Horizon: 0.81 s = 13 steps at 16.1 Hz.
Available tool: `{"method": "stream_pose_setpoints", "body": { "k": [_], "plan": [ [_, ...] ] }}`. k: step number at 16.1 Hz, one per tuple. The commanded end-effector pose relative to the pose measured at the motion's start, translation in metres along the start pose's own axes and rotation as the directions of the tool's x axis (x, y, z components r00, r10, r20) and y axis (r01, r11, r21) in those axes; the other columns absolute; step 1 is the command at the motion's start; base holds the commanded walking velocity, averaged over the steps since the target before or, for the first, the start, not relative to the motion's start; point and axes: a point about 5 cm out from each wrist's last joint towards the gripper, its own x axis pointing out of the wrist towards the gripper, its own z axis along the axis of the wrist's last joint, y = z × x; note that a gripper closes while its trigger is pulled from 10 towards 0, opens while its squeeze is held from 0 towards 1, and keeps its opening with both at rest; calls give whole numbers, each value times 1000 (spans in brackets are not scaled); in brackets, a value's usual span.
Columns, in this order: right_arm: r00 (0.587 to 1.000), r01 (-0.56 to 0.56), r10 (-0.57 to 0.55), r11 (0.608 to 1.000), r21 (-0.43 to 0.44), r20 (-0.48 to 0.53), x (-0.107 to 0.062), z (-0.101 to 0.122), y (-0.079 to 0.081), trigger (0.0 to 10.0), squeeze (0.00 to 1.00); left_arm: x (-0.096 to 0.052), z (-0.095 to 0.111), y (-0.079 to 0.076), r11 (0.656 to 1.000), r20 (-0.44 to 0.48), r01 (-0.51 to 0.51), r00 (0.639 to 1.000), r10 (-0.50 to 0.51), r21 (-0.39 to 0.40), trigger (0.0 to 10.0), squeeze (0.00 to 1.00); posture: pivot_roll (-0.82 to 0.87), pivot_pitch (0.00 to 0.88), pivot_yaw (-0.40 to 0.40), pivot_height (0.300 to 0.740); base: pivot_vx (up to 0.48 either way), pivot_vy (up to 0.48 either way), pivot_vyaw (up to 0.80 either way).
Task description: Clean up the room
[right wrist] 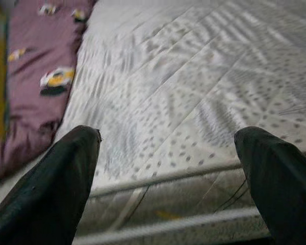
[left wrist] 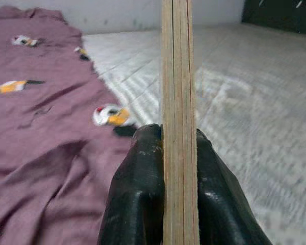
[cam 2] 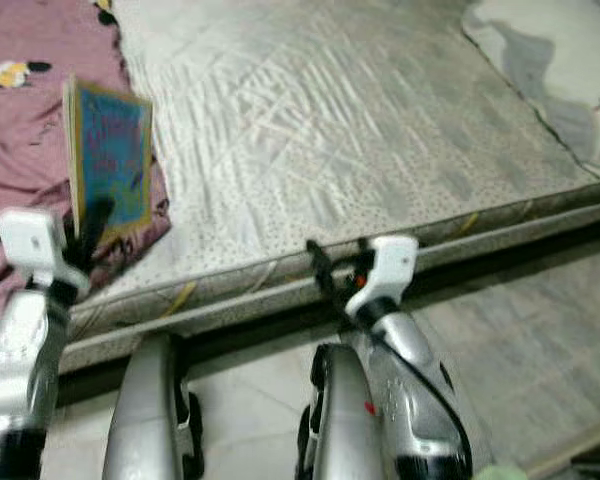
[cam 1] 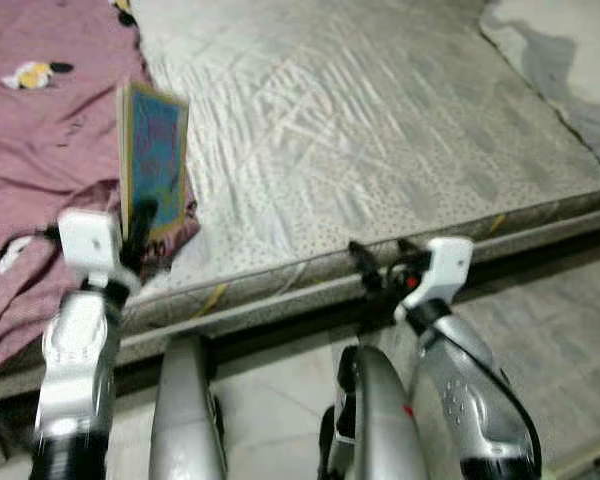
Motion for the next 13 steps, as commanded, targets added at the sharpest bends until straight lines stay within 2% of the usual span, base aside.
{"method": "stream_pose_setpoints", "body": {
  "k": [1,2,3,4,5,7,11,13],
  "plan": [
    [1000,16,-16,1000,7,0,0,-1,-4,10000,0,-1,10,-2,999,46,0,999,-2,40,0,0,26,146,-45,606,0,0,0],
    [1000,19,-19,1000,6,12,3,2,-4,10000,0,-7,-3,-4,1000,-34,-26,999,26,15,5922,0,33,145,-43,621,0,0,0],
    [1000,24,-24,1000,5,18,4,3,-4,10000,0,-10,-9,-6,999,-67,-44,997,44,2,5922,0,33,145,-43,631,0,0,0],
    [999,40,-41,999,6,26,5,4,-6,10000,0,-12,-10,-7,997,-66,-56,996,58,44,10000,0,32,143,-45,646,0,0,0],
    [998,55,-55,998,13,34,6,5,-8,10000,0,-14,-11,-8,995,-76,-80,994,85,60,10000,0,31,140,-46,656,0,0,0],
    [996,73,-74,997,10,52,9,8,-9,10000,0,-14,-18,-12,993,-119,-107,987,111,43,10000,0,30,137,-46,681,0,0,0],
    [991,99,-99,995,-4,89,15,14,-11,10000,0,-12,-19,-17,993,-117,-105,987,110,44,10000,0,29,127,-46,726,0,0,0],
    [976,163,-157,986,-26,150,17,23,-17,10000,0,-10,-21,-16,992,-120,-121,985,125,40,10000,0,27,121,-37,740,0,0,0]
  ]
}}
